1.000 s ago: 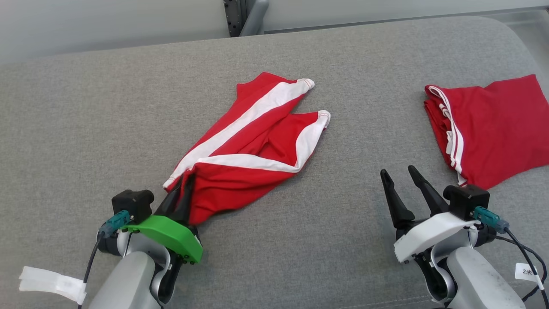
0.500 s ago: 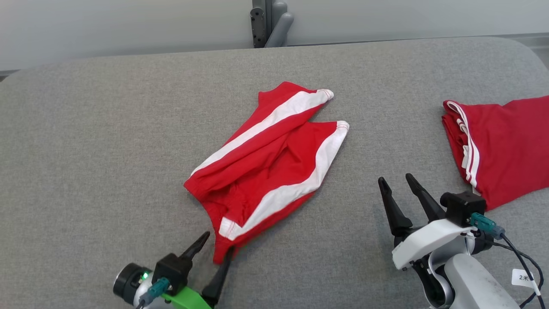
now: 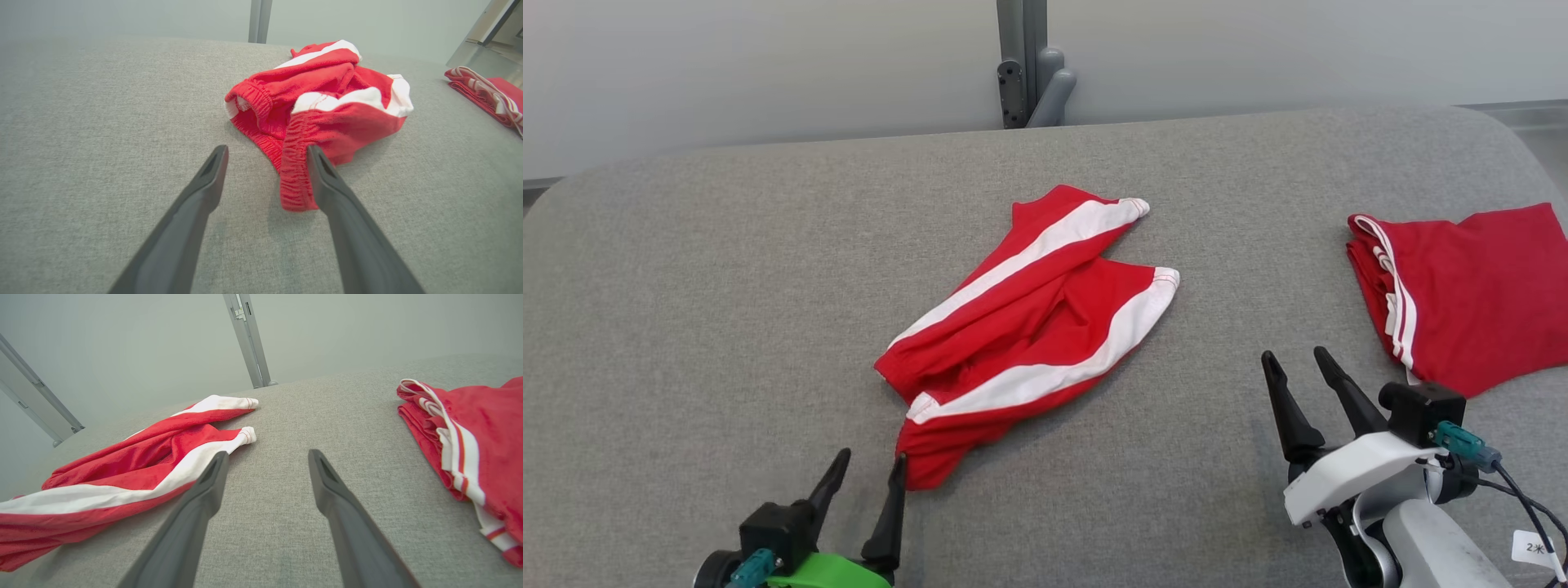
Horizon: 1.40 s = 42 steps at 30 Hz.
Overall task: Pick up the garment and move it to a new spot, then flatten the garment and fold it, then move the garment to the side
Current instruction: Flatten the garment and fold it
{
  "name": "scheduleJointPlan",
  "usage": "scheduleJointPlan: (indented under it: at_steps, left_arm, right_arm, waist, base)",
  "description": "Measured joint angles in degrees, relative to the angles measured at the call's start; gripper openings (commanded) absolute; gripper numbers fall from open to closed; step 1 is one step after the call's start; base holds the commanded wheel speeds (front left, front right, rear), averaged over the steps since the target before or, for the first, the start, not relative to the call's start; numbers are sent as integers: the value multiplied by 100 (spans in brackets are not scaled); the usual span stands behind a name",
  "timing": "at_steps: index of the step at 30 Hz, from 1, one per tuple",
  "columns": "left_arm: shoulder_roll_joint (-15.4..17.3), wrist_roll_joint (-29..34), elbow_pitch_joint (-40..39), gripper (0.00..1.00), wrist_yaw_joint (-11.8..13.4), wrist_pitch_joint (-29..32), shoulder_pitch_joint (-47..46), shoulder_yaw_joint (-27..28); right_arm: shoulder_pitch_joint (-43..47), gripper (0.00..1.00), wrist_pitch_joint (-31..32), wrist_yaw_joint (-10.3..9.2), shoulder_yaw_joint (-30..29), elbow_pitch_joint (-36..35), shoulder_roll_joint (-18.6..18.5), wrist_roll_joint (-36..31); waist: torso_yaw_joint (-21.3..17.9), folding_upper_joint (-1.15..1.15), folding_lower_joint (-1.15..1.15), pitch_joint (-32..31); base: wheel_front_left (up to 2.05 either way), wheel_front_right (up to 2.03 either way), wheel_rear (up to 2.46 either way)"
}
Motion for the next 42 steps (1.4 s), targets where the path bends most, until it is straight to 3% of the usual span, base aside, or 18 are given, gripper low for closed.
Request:
scheduleJointPlan:
  at_steps: [8,13,23,32,33,34,35,39,42]
  left_arm:
    - [-457,468,-452,100,1,0,-42,1096]
    - [-536,265,-137,100,1,-1,-352,755]
    - [-568,-809,1798,100,1,0,-1452,-156]
    - [-558,-877,2223,100,1,0,-1989,165]
    - [-559,-877,2223,97,1,0,-2001,178]
    - [-557,-877,2196,46,1,0,-2011,177]
    - [-555,-872,2137,3,1,0,-2033,181]
    - [-388,-764,2052,0,1,0,-2112,149]
    - [-42,-455,1981,0,1,0,-2360,286]
  right_arm:
    - [-2,100,0,0,-86,-45,66,-104]
    - [-37,100,0,0,-62,-25,101,-136]
    - [-153,100,0,1,-10,78,127,-154]
    - [-235,100,0,1,-38,83,157,-193]
    - [-236,100,0,0,-35,82,160,-193]
    - [-237,100,0,0,-33,82,163,-193]
    - [-241,100,0,0,-33,79,163,-193]
    - [-330,100,0,0,-8,57,177,-194]
    - [-383,100,0,0,38,46,181,-196]
  waist:
    - [-6,0,0,99]
    - [-37,0,0,157]
    - [-177,0,0,314]
    - [-305,0,0,514]
    - [-318,0,0,535]
    - [-330,0,0,556]
    - [-341,0,0,578]
    - [-389,0,0,664]
    - [-480,0,0,730]
  base:
    - [0,0,0]
    - [0,0,0]
    - [0,0,0]
    - [0,0,0]
    - [0,0,0]
    - [0,0,0]
    - [0,0,0]
    - [0,0,0]
    - [0,0,0]
